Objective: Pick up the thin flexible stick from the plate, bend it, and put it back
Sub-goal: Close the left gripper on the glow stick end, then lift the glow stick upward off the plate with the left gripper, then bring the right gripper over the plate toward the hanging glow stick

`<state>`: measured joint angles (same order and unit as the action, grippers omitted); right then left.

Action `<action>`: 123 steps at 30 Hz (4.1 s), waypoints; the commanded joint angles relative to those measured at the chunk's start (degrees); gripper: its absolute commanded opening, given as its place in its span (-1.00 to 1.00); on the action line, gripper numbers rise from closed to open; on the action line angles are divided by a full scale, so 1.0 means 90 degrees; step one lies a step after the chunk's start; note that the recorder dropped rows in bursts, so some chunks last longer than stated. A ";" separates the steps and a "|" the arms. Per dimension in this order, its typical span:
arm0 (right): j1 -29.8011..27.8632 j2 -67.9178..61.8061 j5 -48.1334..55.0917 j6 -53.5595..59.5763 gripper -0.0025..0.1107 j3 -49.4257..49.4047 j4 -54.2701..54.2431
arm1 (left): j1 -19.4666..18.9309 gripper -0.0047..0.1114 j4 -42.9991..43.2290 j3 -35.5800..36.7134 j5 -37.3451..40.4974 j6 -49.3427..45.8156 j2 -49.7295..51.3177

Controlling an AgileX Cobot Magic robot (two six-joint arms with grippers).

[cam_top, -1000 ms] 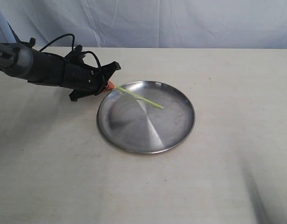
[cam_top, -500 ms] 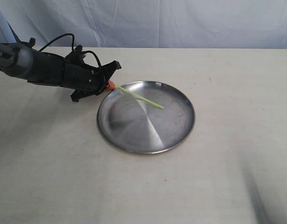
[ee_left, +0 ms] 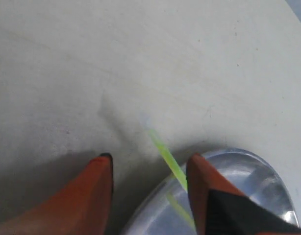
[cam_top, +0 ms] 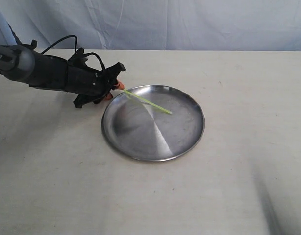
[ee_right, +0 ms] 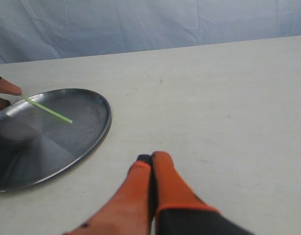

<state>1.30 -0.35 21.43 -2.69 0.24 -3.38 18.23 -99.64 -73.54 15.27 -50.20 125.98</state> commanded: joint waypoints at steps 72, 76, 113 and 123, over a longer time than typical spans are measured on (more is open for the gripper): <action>-0.0019 0.0039 -0.0066 0.0016 -0.96 -0.0026 0.0041 | 0.0022 -0.92 0.1029 0.2390 0.0942 -0.0609 -0.5549; -0.0019 0.0039 -0.0066 0.0016 -0.96 -0.0026 0.0041 | 0.0022 -0.92 0.0867 0.3160 0.1469 -0.0609 -0.6396; -0.0006 -0.0001 -0.0136 0.1903 -0.58 0.0588 -0.7378 | 0.0022 -0.92 0.0503 0.3786 0.1943 -0.0999 -0.7820; -0.0006 -0.2371 0.2079 0.5542 -0.26 0.1461 -0.9656 | 0.0022 -0.92 0.0033 0.3798 0.2477 -0.1276 -0.7770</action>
<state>1.30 -15.16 33.99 37.36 11.19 -85.30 18.23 -96.36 -39.70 35.10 -59.35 55.91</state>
